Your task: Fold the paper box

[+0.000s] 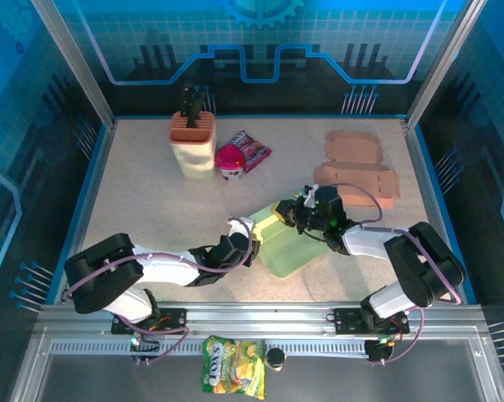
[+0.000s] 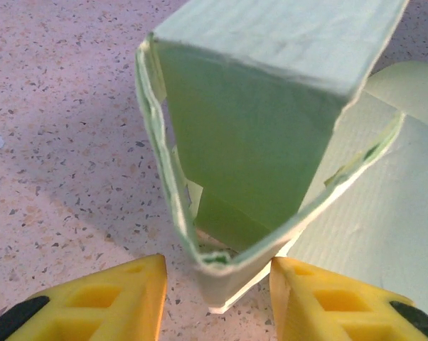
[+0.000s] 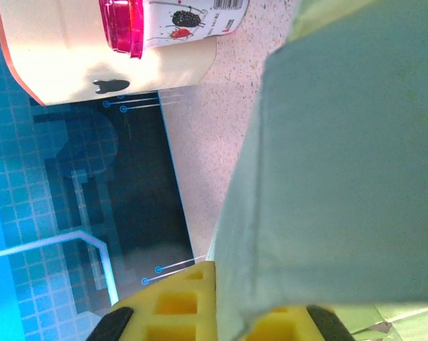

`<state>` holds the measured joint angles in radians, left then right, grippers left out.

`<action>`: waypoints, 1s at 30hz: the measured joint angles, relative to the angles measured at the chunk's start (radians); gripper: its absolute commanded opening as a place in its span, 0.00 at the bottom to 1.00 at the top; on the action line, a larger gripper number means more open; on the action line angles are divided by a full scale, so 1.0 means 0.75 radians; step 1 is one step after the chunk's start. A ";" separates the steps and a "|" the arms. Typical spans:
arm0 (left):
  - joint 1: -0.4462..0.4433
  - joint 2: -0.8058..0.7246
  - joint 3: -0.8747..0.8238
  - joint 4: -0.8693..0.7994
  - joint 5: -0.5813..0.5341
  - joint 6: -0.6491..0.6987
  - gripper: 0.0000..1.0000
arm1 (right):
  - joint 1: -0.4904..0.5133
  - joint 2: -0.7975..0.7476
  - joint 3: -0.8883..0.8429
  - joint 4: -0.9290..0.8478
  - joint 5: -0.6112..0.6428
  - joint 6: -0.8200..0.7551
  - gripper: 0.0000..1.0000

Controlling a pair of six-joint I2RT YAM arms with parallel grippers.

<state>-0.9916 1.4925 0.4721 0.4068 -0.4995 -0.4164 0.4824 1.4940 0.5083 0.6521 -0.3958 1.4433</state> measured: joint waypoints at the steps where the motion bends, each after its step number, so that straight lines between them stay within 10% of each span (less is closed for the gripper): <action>1: -0.003 0.003 0.003 0.001 -0.004 0.000 0.42 | 0.004 -0.001 -0.008 0.014 0.009 0.004 0.00; 30: -0.051 0.161 0.061 0.203 -0.141 0.035 0.36 | 0.067 -0.078 -0.121 0.132 0.184 0.126 0.00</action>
<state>-1.0302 1.6131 0.5179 0.5594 -0.6056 -0.3904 0.5323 1.4353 0.4175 0.7513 -0.2577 1.5379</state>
